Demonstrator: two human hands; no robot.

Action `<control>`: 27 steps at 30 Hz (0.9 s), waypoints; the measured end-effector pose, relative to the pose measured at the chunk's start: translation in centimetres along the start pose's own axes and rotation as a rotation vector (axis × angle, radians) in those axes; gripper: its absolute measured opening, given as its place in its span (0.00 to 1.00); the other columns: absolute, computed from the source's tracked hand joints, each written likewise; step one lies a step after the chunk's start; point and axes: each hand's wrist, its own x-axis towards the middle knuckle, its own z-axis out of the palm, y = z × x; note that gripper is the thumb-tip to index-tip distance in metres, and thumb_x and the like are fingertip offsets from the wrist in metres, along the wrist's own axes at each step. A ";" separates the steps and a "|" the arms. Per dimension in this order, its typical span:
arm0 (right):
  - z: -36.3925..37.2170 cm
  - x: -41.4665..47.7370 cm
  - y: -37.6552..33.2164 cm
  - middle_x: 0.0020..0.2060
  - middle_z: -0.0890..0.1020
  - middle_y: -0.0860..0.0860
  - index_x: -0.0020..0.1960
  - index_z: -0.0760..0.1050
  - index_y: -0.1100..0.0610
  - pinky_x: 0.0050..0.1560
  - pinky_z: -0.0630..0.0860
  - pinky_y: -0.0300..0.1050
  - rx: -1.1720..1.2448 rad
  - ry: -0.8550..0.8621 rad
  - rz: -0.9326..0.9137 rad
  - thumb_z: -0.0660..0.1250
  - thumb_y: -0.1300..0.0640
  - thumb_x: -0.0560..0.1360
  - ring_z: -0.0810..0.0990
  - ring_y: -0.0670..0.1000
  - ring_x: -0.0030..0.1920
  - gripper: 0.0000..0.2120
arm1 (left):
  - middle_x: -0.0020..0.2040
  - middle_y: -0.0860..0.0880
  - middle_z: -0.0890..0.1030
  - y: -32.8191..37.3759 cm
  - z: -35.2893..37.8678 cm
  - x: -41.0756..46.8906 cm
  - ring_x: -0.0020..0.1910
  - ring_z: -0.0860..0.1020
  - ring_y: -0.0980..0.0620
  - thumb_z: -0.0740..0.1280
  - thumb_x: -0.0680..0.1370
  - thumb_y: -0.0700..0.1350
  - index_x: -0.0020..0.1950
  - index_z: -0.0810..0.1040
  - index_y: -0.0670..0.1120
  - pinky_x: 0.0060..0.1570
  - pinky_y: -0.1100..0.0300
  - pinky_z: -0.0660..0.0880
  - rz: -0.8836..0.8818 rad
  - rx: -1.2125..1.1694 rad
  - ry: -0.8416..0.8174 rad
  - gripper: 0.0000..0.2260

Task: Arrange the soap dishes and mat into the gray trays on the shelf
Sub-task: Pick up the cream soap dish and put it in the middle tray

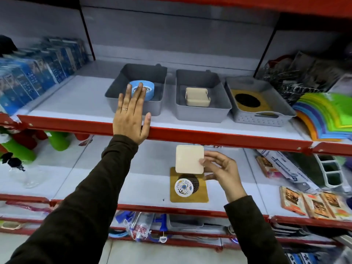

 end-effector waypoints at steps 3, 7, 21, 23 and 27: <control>-0.2 -0.6 -4.2 0.50 0.86 0.57 0.57 0.81 0.60 0.31 0.80 0.43 0.056 -0.006 -0.103 0.73 0.64 0.71 0.85 0.54 0.40 0.14 | 0.80 0.44 0.56 0.0 -0.2 -0.2 0.80 0.51 0.43 0.52 0.79 0.54 0.79 0.54 0.43 0.78 0.53 0.40 -0.015 -0.003 -0.046 0.30; 0.0 -0.6 -8.1 0.49 0.86 0.58 0.56 0.81 0.60 0.32 0.82 0.43 0.089 0.003 -0.214 0.72 0.65 0.72 0.85 0.54 0.41 0.13 | 0.80 0.44 0.56 0.0 -0.4 -0.1 0.80 0.48 0.47 0.51 0.79 0.55 0.79 0.55 0.42 0.78 0.56 0.36 -0.024 0.014 -0.081 0.31; 0.7 14.0 -15.0 0.55 0.84 0.61 0.57 0.79 0.63 0.30 0.83 0.41 -0.119 0.248 -0.210 0.72 0.66 0.72 0.84 0.56 0.48 0.13 | 0.78 0.44 0.58 0.1 -0.2 -0.3 0.79 0.54 0.44 0.52 0.78 0.55 0.78 0.59 0.41 0.79 0.54 0.40 0.010 -0.043 -0.057 0.31; 1.4 17.6 -14.8 0.54 0.84 0.62 0.54 0.80 0.63 0.34 0.84 0.46 -0.253 0.267 -0.147 0.73 0.65 0.72 0.84 0.57 0.46 0.11 | 0.78 0.44 0.59 -0.2 0.0 -0.2 0.79 0.55 0.44 0.53 0.78 0.55 0.78 0.59 0.41 0.79 0.53 0.42 0.010 -0.042 -0.040 0.31; 2.6 22.3 -13.6 0.51 0.85 0.59 0.51 0.81 0.59 0.49 0.84 0.55 -0.648 0.266 -0.088 0.74 0.59 0.71 0.85 0.57 0.46 0.09 | 0.78 0.43 0.62 -0.8 0.5 0.0 0.79 0.55 0.44 0.53 0.78 0.55 0.78 0.59 0.42 0.78 0.48 0.50 0.027 -0.040 -0.021 0.31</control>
